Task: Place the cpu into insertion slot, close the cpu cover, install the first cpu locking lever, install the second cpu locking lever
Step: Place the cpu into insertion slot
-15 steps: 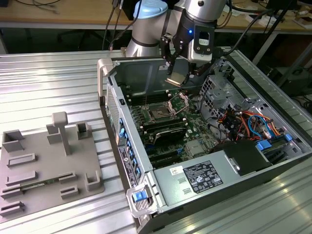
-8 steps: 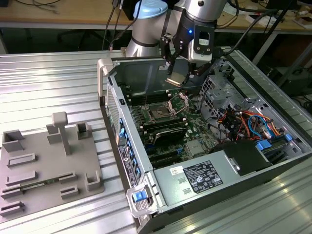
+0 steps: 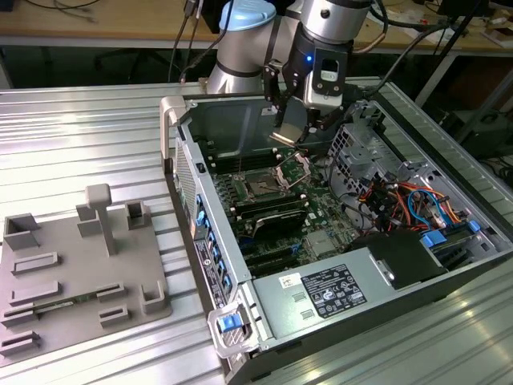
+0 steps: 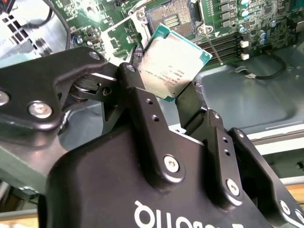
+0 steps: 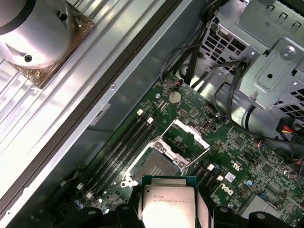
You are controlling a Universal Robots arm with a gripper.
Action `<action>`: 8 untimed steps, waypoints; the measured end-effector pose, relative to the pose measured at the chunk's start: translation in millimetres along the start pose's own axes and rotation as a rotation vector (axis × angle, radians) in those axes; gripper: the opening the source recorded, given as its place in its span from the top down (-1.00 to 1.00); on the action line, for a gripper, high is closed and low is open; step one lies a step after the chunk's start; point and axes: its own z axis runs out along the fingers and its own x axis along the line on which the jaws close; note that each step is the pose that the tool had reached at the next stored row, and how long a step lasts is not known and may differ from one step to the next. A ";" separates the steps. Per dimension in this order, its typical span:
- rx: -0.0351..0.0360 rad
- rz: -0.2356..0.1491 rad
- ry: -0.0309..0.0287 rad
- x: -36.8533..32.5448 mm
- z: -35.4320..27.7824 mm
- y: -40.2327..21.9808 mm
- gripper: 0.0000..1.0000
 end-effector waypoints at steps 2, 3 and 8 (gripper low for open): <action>-0.0006 0.039 -0.0036 -0.1 3.4 -0.3 -0.08; -0.0012 0.061 -0.0055 -0.1 5.2 -0.5 -0.08; -0.0027 0.142 -0.0128 -0.2 12.4 -1.1 -0.08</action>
